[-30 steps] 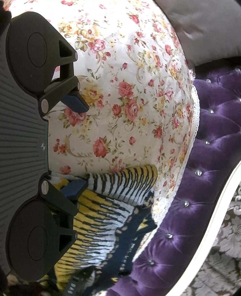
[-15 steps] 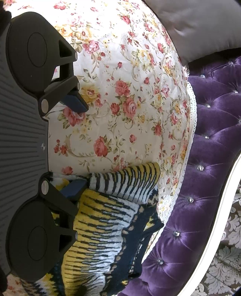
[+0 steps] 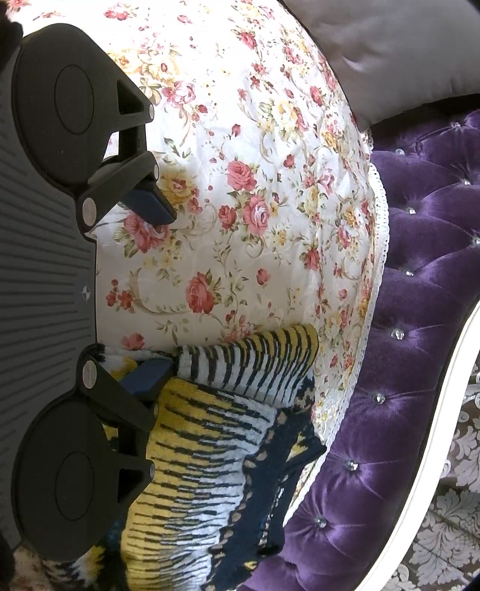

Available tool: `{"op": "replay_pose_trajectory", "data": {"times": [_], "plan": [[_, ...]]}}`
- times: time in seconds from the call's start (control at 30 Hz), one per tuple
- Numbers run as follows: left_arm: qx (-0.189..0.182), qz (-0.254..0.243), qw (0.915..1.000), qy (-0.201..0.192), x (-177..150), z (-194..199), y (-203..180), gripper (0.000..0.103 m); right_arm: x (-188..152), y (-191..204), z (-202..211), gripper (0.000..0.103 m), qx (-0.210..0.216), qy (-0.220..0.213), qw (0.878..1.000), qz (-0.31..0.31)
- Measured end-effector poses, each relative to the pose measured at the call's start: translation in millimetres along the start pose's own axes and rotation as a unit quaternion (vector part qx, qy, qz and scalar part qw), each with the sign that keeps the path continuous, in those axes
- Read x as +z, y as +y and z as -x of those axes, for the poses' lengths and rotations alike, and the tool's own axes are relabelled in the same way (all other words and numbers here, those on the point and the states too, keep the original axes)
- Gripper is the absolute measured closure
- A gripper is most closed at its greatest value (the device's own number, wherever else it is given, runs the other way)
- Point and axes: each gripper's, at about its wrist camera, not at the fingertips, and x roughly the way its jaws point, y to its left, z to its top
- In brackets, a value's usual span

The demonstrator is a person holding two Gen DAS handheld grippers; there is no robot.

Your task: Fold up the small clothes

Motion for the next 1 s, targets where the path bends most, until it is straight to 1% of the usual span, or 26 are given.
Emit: {"op": "replay_pose_trajectory", "data": {"times": [0.1, 0.17, 0.27, 0.33, 0.43, 0.5, 0.53, 0.6, 0.67, 0.8, 0.87, 1.0], "plan": [[0.002, -0.006, 1.0, -0.003, 0.2, -0.9, -0.3, 0.023, 2.4, -21.9, 17.7, 0.001, 0.026, -0.029, 0.997, -0.059], [0.002, -0.005, 1.0, -0.002, 0.8, -1.3, 0.2, 0.023, 1.5, -44.2, 30.9, 0.001, 0.03, -0.042, 0.993, -0.109], [0.004, -0.006, 1.0, -0.004, 0.7, -1.3, -0.4, 0.023, -6.4, -83.5, 47.7, 0.001, 0.021, -0.049, 0.981, -0.185], [0.004, -0.007, 1.0, -0.005, 0.5, -1.5, -0.4, 0.023, -14.9, -111.4, 55.7, 0.001, 0.002, -0.051, 0.972, -0.229], [0.003, -0.007, 1.0, -0.006, 0.4, -1.4, 0.4, 0.023, -26.1, -142.0, 63.4, 0.001, -0.015, -0.05, 0.961, -0.273], [0.003, -0.008, 0.9999, -0.006, 0.1, -1.0, 0.5, 0.023, -35.1, -156.5, 65.7, 0.001, -0.013, -0.046, 0.954, -0.296], [0.003, -0.008, 0.9999, -0.007, 0.1, -1.1, 0.6, 0.023, -39.0, -163.1, 64.7, 0.001, -0.002, -0.041, 0.951, -0.306], [0.004, -0.009, 0.9999, -0.007, 0.0, -1.2, 0.3, 0.023, -46.3, -171.8, 60.0, 0.0, 0.027, -0.037, 0.946, -0.322], [0.005, -0.01, 0.9999, -0.009, -0.5, -1.4, -0.2, 0.022, -49.2, -178.5, 58.3, 0.0, 0.051, -0.054, 0.942, -0.328], [0.007, -0.016, 0.9998, -0.013, -1.2, -3.0, -1.4, 0.021, -46.0, -191.3, 41.6, 0.0, 0.107, -0.073, 0.928, -0.35], [0.008, -0.017, 0.9997, -0.014, -1.1, -3.9, -1.9, 0.019, -37.6, -192.9, 30.3, 0.0, 0.122, -0.073, 0.929, -0.342], [0.009, -0.02, 0.9996, -0.018, -1.2, -5.2, -2.2, 0.018, -20.1, -191.1, 9.6, 0.0, 0.145, -0.065, 0.939, -0.306]]}}
